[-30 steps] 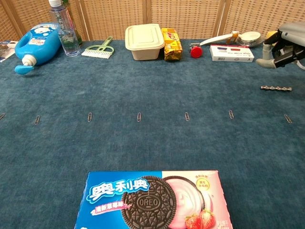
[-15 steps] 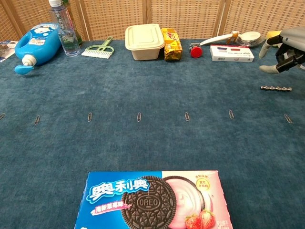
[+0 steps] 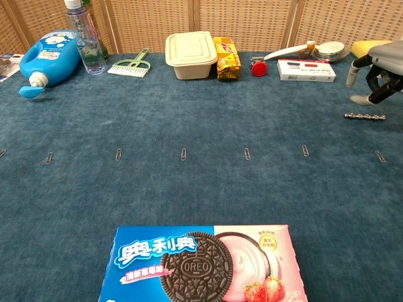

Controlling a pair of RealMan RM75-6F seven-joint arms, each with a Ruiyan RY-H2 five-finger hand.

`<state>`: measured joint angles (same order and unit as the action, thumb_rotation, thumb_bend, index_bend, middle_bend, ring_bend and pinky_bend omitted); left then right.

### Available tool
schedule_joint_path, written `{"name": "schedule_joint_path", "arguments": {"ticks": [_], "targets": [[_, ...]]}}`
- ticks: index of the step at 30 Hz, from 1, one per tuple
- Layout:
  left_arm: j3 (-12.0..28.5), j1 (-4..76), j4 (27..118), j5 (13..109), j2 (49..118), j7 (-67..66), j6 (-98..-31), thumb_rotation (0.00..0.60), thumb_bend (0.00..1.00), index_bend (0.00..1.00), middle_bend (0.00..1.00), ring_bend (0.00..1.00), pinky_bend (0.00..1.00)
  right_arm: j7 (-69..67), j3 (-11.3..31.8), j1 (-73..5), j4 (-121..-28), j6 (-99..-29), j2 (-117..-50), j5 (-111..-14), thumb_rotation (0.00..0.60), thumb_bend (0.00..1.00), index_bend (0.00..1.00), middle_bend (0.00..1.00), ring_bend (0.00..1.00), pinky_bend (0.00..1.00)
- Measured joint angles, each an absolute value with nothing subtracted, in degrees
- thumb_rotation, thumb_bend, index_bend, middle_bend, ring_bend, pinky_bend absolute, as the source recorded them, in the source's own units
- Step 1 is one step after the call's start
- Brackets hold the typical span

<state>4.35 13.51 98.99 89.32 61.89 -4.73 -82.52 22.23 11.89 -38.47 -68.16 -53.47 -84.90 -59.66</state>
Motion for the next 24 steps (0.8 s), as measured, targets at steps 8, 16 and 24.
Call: {"name": "schedule_joint_path", "arguments": {"ticks": [8,16,24], "targets": [[4.39,13.52,98.82,89.33,61.91,-4.55,-82.61,0.600,0.42,0.27,0.37,0.33,0.36,24.01,11.55,-38.98,-67.72,-53.52,-85.49,-59.53,0.481,0.42,0.38,0.75,0.72,0.47],[4.40,13.45,98.76,89.31,61.86,-4.51,-82.75,0.600,0.42,0.27,0.37,0.33,0.36,25.76,11.30,-39.36,-66.90,-53.21,-86.37,-58.53,0.482,0.42,0.40,0.75,0.72,0.47],[4.31,13.36,98.65,89.40,61.91,-4.36,-82.88,0.600,0.42,0.27,0.37,0.33,0.36,26.03,11.25,-39.43,-66.10,-52.89,-87.34,-57.69,0.486,0.42,0.46,0.76,0.72,0.47]]}}
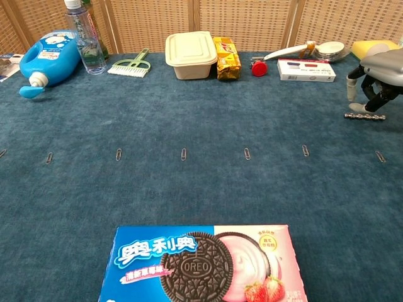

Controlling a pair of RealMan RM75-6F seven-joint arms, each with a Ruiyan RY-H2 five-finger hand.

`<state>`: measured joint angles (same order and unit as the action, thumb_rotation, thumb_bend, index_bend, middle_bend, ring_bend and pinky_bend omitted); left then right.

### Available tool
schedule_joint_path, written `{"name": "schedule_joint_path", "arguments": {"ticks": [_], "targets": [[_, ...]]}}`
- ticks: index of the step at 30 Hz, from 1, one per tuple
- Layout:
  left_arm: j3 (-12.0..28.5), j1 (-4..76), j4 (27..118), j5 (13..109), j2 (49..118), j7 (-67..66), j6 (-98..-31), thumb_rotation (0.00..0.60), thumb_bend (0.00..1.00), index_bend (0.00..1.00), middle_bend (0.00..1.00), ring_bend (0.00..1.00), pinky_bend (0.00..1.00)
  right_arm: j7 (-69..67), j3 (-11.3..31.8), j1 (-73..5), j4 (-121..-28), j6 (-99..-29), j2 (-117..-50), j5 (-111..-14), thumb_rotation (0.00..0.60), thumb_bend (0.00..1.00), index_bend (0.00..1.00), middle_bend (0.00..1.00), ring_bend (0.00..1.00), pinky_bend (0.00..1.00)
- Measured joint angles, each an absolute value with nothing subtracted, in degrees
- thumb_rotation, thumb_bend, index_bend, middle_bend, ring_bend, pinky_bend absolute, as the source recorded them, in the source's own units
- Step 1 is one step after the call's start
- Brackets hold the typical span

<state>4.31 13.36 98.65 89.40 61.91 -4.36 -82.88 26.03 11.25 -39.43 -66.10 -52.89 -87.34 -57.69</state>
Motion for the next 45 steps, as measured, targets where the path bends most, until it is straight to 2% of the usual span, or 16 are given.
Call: {"name": "schedule_joint_path", "arguments": {"ticks": [45], "targets": [[4.24,13.56,97.66,89.04,62.58,-3.64,-82.38,0.600,0.42,0.27,0.37,0.33,0.36,30.28,9.93,-40.28,-55.67,-49.79,-92.92,-55.26,0.487,0.42,0.45,0.75,0.72,0.46]]}}
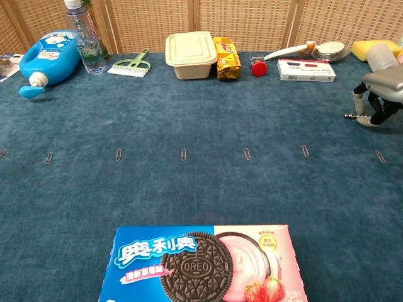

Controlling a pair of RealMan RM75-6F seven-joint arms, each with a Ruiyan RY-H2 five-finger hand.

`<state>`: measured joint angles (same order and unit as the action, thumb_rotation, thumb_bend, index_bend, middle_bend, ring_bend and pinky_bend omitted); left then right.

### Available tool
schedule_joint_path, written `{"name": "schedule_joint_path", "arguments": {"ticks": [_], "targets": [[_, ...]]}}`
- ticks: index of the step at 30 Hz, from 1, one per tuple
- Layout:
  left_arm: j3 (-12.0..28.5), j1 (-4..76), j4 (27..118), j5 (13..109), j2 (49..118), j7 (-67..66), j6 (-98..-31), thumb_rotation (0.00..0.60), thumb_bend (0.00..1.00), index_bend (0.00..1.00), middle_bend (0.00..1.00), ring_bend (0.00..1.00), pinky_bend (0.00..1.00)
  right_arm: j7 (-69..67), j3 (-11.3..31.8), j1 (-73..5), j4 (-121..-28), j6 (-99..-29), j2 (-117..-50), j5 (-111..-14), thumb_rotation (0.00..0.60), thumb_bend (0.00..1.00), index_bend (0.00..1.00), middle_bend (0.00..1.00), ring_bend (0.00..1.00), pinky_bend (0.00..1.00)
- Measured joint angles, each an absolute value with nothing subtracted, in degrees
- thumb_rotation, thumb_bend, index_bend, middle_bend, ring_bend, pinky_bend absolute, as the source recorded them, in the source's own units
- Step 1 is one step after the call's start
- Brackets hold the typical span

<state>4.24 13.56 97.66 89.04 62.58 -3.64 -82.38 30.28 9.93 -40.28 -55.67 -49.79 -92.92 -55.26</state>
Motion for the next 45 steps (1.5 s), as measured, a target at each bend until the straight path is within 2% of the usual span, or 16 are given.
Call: {"name": "schedule_joint_path", "arguments": {"ticks": [11,23,30,45], "targets": [[4.27,13.54,97.51,88.96,62.66,-3.63,-82.44,0.600,0.42,0.27,0.37,0.33,0.36,29.97,10.32,-40.53,-53.91,-48.95,-93.76,-55.29,0.536,0.44,0.47,0.75,0.72,0.46],[4.33,13.53,97.19,88.88,62.78,-3.50,-82.54,0.600,0.42,0.27,0.37,0.33,0.36,31.13,10.73,-40.75,-53.64,-48.36,-93.97,-54.45,0.542,0.45,0.48,0.76,0.72,0.46],[4.27,13.44,97.04,88.94,62.80,-3.34,-82.67,0.600,0.42,0.27,0.37,0.32,0.36,32.28,11.00,-40.86,-54.08,-48.09,-93.85,-53.42,0.599,0.45,0.53,0.77,0.73,0.46],[4.15,13.27,96.67,89.23,62.82,-2.83,-83.00,0.600,0.42,0.26,0.37,0.32,0.36,34.33,11.59,-40.69,-56.80,-49.13,-92.86,-51.48,0.600,0.48,0.57,0.80,0.75,0.47]]}}
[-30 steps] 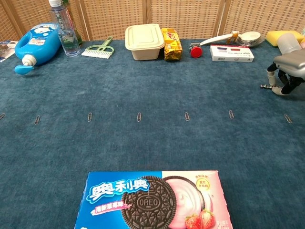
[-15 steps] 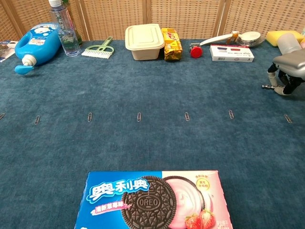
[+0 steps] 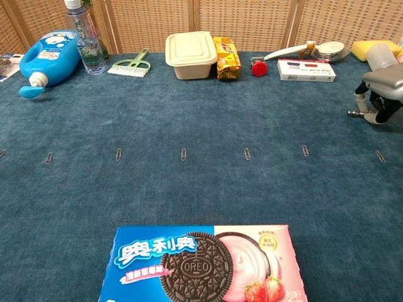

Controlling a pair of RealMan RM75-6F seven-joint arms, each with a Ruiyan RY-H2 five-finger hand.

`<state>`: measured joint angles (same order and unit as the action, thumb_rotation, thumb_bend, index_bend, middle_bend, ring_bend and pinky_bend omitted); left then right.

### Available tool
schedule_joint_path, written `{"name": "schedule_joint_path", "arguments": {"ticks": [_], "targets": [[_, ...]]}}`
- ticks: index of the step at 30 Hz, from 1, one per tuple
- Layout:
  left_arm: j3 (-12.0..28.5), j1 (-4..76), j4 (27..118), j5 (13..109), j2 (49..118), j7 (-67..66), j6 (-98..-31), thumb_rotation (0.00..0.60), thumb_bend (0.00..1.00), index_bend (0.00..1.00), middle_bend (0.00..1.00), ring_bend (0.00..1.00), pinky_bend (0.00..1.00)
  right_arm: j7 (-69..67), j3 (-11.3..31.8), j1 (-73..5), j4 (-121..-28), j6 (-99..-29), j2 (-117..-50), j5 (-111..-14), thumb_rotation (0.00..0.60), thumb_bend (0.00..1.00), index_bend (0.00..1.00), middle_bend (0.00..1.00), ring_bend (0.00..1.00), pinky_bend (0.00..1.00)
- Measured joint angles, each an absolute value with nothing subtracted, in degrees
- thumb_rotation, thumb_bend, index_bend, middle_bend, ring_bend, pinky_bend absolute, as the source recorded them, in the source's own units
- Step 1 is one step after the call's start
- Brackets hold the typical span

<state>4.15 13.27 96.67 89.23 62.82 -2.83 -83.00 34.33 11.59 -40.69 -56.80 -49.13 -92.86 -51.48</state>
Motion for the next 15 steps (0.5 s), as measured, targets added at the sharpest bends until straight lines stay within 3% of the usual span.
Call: {"name": "schedule_joint_path", "arguments": {"ticks": [15], "targets": [[4.10,13.14,96.63,89.51,62.44,-2.90,-83.30,0.600,0.42,0.26,0.37,0.32,0.36,27.38,13.96,-39.24,-66.09,-49.42,-88.09,-50.81,0.600,0.48,0.57,0.80,0.75,0.47]]}}
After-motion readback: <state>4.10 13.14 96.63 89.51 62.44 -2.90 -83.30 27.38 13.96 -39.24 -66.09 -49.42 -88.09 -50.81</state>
